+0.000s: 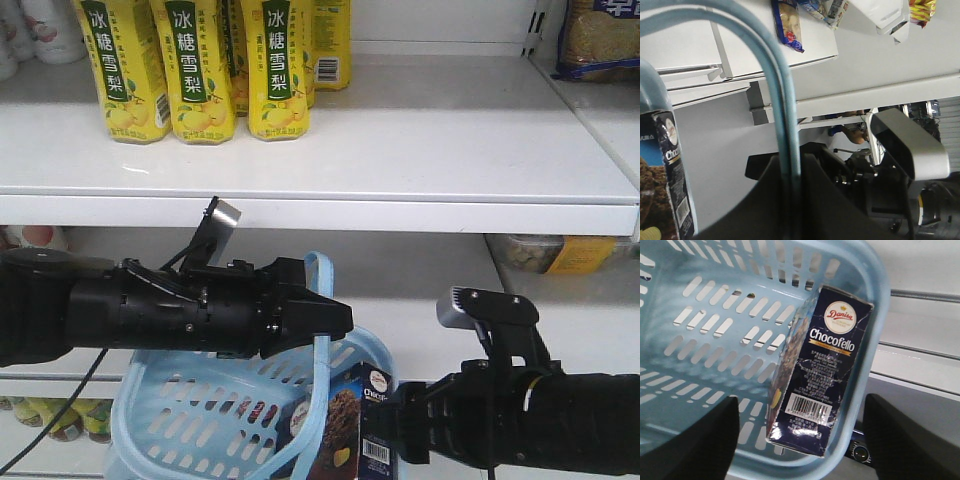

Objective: Left arm holds basket, right arm returns cookies
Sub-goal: 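Reach the right gripper toward the Chocofello box inside the basket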

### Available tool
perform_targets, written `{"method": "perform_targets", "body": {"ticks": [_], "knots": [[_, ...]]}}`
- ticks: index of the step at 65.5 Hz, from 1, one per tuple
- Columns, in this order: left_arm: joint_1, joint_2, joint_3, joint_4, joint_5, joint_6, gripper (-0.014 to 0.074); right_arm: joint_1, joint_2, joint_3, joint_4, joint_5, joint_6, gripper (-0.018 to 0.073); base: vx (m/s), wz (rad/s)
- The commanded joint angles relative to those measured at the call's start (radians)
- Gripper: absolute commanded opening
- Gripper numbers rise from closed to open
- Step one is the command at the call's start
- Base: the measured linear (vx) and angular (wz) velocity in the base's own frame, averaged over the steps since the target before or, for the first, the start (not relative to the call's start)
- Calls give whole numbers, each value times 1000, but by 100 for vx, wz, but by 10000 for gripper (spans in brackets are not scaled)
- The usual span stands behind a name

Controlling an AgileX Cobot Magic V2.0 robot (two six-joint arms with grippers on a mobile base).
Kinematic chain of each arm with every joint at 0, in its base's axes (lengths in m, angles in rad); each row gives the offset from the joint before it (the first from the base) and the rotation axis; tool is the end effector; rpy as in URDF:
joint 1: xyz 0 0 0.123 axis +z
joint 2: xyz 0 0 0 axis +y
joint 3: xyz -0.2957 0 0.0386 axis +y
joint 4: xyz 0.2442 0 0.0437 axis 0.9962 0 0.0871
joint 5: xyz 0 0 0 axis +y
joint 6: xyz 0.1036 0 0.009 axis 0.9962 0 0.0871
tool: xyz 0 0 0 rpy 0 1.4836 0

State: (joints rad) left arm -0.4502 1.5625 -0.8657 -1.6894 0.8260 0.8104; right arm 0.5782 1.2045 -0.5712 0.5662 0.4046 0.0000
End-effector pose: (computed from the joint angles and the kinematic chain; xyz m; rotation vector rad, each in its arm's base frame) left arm 0.2500 -0.2052 0.2629 0.0342 2.3328 -1.6255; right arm 0.1693 0.1368 0.2244 -0.1610 2.5787 0.7130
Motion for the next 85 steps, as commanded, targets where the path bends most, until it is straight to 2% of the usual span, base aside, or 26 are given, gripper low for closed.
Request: {"method": "perform_targets", "body": {"ticks": [1,10,23,68,85], "knots": [[2,-42,-37,-90,-4,57,-3,-1,21,-33,111,-43,-104,490,0,0],[2,-42,-37,-90,-4,57,-3,-1,76,-33,201,-69,-159,490,0,0],[2,-42,-37,-90,-4,57,-3,-1,147,-33,250,-104,-212,490,0,0],[2,-42,-37,-90,-4,57,-3,-1,194,-38,312,-150,-288,490,0,0],[2,-42,-37,-90,-4,57,-3,-1,240,-39,346,-181,-348,490,0,0]]}}
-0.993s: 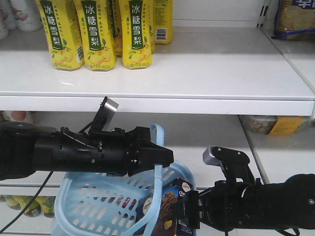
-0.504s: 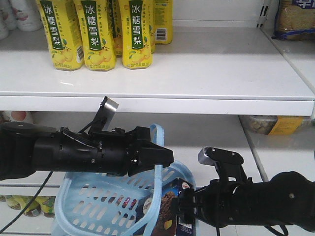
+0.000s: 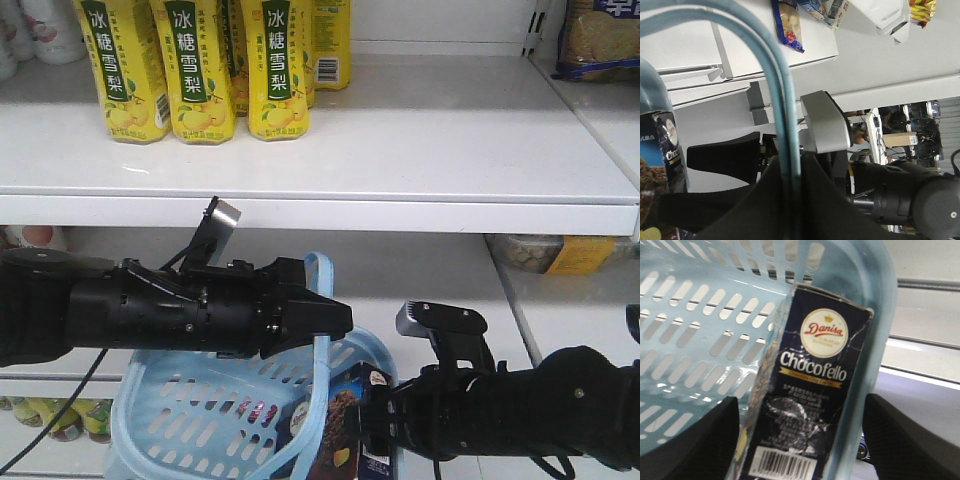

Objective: Left arm holds basket, right arm returns cookies
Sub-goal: 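Reach the right gripper toward the Chocofello box inside the basket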

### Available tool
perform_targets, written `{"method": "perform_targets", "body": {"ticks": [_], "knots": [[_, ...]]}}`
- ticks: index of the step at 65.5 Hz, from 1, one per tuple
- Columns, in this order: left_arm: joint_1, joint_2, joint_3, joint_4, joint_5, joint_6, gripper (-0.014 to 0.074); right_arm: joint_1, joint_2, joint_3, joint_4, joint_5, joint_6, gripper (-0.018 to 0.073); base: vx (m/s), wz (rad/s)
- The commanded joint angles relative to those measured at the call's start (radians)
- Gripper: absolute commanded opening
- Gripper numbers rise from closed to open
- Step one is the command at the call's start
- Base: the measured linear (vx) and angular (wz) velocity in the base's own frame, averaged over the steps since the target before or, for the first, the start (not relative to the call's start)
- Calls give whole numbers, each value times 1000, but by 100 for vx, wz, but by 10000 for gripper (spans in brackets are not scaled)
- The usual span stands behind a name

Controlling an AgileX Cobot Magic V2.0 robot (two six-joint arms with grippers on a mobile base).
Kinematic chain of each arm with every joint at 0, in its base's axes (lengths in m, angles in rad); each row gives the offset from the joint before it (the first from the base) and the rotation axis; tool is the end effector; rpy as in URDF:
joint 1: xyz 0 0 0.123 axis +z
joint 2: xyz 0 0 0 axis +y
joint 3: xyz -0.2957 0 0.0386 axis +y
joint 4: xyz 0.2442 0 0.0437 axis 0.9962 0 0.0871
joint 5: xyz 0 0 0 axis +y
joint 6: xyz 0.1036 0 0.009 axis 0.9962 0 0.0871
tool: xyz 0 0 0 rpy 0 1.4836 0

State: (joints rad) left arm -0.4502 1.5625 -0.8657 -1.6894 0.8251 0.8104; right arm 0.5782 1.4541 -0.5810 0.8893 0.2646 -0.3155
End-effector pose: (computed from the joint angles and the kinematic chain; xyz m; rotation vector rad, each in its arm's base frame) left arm 0.2501 -0.2052 0.2628 0.0336 2.3329 -1.6245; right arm 0.2004 0.1560 0.1790 -0.1152 2.6460 0.6815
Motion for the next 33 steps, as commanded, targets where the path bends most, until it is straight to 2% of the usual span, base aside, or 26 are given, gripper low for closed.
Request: {"method": "perform_targets", "body": {"ticks": [1,21,33], "knots": [[2,-42,-37,-90,-3,57,-3,-1,-7,-29,26,-42,-32,490,0,0],[2,-42,-37,-90,-3,57,-3,-1,8,-29,42,-43,-48,490,0,0],[2,-42,-37,-90,-3,57,-3,-1,5,-29,84,-43,-78,490,0,0]]}}
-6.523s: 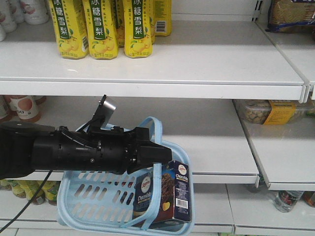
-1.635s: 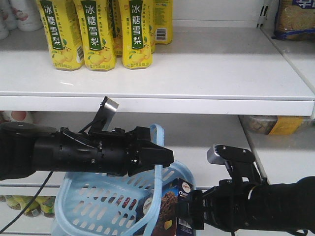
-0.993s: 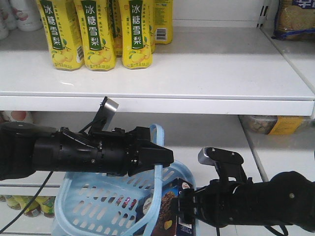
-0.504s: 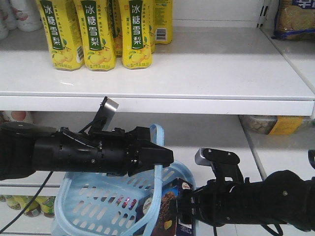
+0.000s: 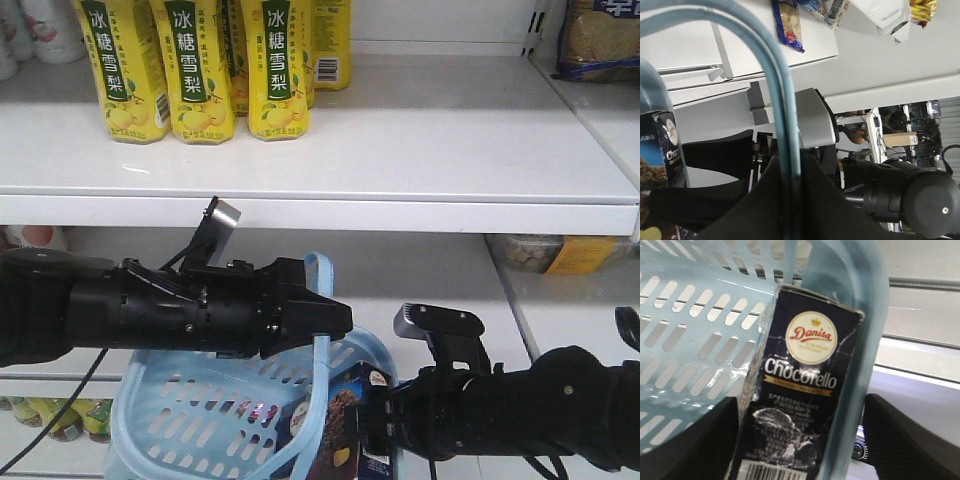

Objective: Left arm holds basket, right arm returns cookies
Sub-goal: 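Reach the right gripper toward the Chocofello box inside the basket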

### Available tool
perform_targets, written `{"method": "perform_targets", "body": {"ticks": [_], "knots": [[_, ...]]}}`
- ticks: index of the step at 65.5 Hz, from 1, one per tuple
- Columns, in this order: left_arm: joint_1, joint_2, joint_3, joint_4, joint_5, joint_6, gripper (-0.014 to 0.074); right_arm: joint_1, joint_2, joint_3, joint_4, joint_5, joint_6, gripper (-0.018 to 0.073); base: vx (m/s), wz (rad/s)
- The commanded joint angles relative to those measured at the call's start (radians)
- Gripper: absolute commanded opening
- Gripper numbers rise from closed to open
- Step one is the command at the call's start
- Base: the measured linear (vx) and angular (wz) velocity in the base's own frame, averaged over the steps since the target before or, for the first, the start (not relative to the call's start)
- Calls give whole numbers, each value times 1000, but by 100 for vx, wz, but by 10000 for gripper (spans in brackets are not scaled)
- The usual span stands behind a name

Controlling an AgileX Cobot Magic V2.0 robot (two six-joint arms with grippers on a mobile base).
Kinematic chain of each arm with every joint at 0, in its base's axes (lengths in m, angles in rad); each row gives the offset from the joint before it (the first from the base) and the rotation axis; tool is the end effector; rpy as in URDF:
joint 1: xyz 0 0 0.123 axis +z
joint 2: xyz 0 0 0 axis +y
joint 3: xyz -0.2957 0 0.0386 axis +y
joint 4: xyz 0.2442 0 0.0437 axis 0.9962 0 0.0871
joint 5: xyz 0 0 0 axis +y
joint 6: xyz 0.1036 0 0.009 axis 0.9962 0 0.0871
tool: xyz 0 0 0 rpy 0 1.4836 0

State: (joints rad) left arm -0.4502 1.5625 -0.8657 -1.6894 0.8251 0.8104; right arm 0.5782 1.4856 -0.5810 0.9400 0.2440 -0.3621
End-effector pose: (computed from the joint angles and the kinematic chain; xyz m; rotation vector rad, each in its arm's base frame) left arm 0.2501 -0.2052 0.2628 0.0336 2.3329 -1.6245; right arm 0.2039 0.1574 0.1722 -0.1015 2.6539 0.6697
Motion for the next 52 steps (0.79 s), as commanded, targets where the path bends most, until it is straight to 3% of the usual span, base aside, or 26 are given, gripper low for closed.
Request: {"method": "perform_targets", "body": {"ticks": [1,27,52], "knots": [[2,-42,-37,-90,-3,57,-3,-1,-26,-29,38,-22,-33,490,0,0],[2,-42,-37,-90,-3,57,-3,-1,-27,-29,153,-9,-162,479,0,0],[2,-42,-37,-90,-3,57,-3,-1,-77,-29,156,-76,-180,479,0,0]]}}
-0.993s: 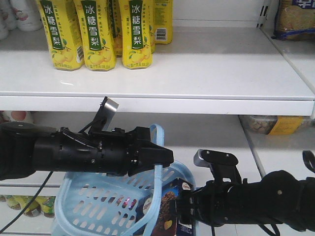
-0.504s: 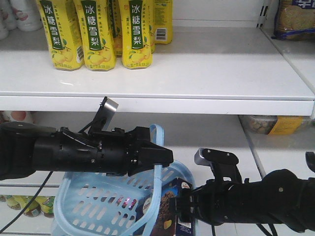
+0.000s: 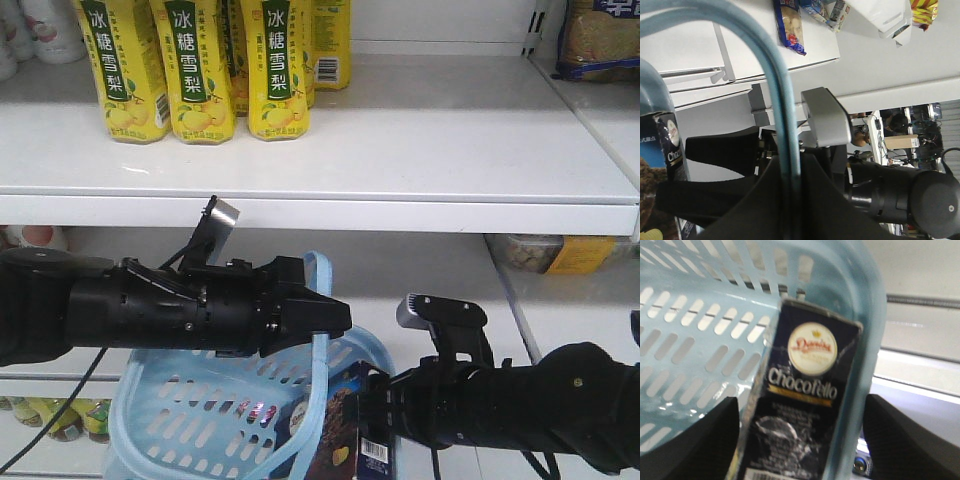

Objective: Left arm holds basket, right arm returns cookies
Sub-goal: 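Reach the right gripper toward the Chocofello box inside the basket, then close the right gripper on the top of the Chocofello box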

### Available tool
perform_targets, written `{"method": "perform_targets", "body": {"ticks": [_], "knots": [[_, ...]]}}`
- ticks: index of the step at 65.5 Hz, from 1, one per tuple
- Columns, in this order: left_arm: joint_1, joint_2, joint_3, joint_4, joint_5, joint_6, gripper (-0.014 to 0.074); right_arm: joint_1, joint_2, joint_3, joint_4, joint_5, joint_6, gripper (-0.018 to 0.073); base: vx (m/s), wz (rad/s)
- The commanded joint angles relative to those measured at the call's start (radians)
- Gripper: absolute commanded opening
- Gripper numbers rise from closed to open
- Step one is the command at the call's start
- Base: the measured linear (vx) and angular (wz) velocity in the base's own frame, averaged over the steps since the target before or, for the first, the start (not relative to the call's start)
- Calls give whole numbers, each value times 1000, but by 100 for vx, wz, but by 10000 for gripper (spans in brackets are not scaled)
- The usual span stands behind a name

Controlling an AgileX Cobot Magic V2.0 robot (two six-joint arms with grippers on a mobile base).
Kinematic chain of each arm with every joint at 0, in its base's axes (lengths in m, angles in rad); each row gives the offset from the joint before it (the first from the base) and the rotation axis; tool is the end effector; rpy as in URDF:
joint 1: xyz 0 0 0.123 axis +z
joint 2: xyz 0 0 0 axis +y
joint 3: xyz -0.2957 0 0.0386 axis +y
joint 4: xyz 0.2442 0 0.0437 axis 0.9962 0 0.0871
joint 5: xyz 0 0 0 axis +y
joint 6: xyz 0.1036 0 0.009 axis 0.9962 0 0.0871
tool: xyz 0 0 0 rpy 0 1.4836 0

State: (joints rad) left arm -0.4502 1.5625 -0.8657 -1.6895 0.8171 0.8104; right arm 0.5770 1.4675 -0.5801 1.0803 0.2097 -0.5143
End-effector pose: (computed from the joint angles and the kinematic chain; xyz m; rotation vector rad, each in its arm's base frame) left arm 0.2508 -0.2049 0.2625 0.0277 2.3334 -1.6158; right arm 0.2070 0.1576 0.1792 -0.1097 2.5863 0.6863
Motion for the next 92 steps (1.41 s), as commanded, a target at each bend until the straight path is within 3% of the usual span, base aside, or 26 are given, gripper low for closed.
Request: {"method": "perform_targets", "body": {"ticks": [1,63,92], "knots": [[2,-42,-37,-90,5,57,-3,0,-63,-30,17,-43,-27,479,0,0],[2,-42,-37,-90,5,57,-3,3,-3,-30,66,8,-29,478,0,0],[2,-42,-37,-90,5,57,-3,3,-3,-30,200,94,-158,478,0,0]]}}
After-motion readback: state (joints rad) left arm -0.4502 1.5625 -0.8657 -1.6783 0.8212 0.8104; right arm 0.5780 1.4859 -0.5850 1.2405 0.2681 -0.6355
